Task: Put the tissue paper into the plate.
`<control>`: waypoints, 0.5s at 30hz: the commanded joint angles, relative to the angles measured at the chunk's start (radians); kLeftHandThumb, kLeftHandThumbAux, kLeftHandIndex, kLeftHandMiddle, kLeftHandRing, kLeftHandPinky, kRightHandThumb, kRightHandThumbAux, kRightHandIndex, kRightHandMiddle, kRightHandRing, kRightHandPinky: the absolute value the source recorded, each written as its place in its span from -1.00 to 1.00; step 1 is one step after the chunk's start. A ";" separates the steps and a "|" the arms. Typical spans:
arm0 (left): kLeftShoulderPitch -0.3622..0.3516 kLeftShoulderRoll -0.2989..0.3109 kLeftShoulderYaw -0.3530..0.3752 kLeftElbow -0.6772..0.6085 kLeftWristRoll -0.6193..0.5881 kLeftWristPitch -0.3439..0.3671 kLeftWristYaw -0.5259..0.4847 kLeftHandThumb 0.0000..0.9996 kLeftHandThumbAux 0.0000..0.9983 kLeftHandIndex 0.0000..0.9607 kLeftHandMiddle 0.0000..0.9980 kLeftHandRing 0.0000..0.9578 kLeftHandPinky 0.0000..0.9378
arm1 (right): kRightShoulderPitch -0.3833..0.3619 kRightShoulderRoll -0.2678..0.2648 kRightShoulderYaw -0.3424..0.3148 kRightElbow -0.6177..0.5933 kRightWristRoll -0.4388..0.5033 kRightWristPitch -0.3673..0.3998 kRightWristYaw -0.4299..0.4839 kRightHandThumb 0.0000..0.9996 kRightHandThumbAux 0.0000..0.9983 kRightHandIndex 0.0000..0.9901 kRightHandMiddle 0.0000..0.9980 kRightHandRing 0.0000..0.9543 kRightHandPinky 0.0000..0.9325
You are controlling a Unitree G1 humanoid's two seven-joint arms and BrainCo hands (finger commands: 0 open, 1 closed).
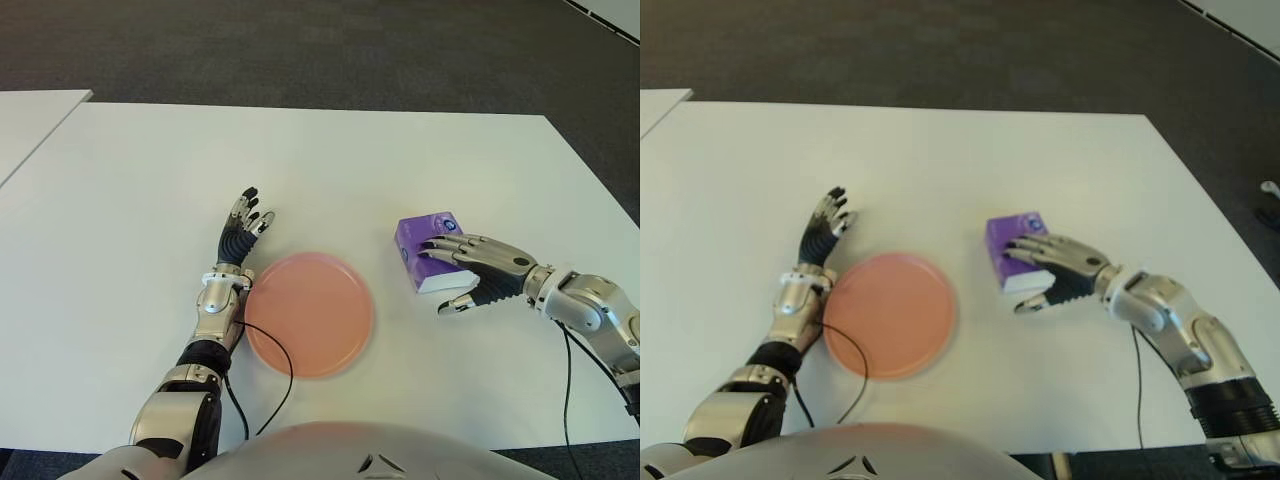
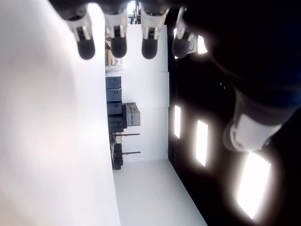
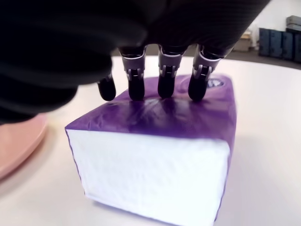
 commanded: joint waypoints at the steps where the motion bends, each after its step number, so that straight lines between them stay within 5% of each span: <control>1: 0.083 -0.007 -0.002 0.079 0.014 0.035 0.006 -1.00 0.14 -1.00 -1.00 -1.00 -1.00 | 0.011 0.009 -0.082 -0.008 0.041 0.007 -0.051 -0.78 -0.48 -1.00 -1.00 -1.00 -1.00; 8: 0.080 -0.005 -0.009 0.079 0.026 0.045 0.018 -1.00 0.13 -1.00 -1.00 -1.00 -1.00 | 0.086 0.055 -0.235 -0.239 0.140 0.107 -0.032 -0.64 -0.45 -1.00 -1.00 -1.00 -1.00; 15: 0.081 -0.010 -0.008 0.076 0.024 0.048 0.020 -1.00 0.13 -1.00 -1.00 -1.00 -1.00 | 0.071 0.105 -0.208 -0.309 0.123 0.175 -0.018 -0.50 -0.40 -1.00 -1.00 -1.00 -1.00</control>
